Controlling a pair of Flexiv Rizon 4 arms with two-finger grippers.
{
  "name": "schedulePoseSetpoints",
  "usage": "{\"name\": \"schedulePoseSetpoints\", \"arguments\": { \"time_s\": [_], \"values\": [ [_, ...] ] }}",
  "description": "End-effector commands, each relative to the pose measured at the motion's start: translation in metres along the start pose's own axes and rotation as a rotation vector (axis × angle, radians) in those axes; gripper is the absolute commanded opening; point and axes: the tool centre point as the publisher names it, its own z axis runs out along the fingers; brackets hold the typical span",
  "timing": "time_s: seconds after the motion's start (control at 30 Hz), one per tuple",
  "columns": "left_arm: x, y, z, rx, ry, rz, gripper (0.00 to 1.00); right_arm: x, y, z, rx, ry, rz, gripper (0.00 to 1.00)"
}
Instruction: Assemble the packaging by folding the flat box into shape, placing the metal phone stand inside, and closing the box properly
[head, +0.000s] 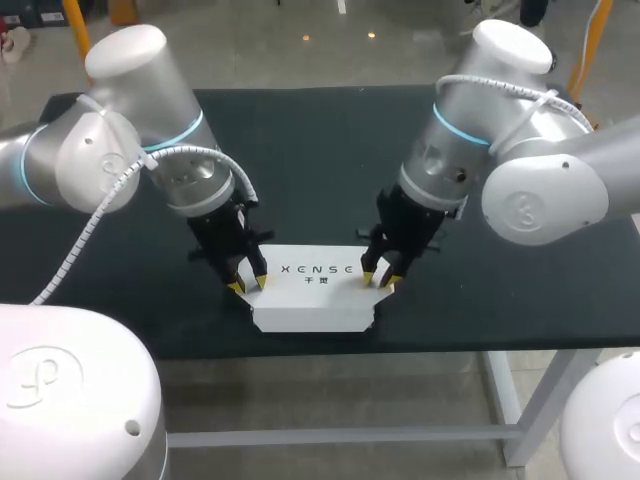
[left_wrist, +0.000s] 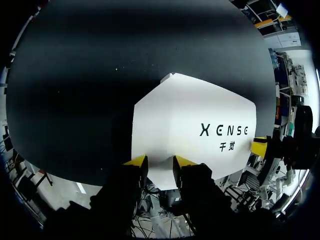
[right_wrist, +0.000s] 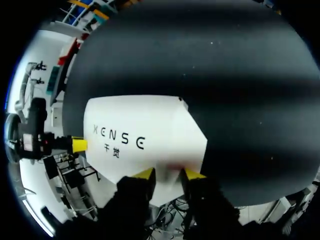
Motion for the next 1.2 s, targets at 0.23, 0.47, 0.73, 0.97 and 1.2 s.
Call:
{"name": "schedulePoseSetpoints", "arguments": {
  "time_s": [0.23,0.47,0.73,0.97,1.2],
  "values": [
    [0.001,0.003,0.007,0.036,0.001,0.017,0.41,-0.001,-0.005,0.006,-0.032,0.005,-0.022,0.39],
    [0.000,0.006,0.008,0.059,0.001,0.027,0.42,-0.003,-0.006,0.011,-0.059,0.023,-0.031,0.37],
    [-0.002,0.006,0.011,0.108,0.015,0.044,0.44,-0.001,-0.008,0.014,-0.104,0.037,-0.049,0.40],
    [-0.004,0.006,0.012,0.123,0.023,0.051,0.44,-0.003,-0.009,0.016,-0.127,0.048,-0.053,0.39],
    [-0.004,0.005,0.014,0.133,0.031,0.068,0.44,-0.007,-0.011,0.019,-0.161,0.088,-0.062,0.40]
  ]
}}
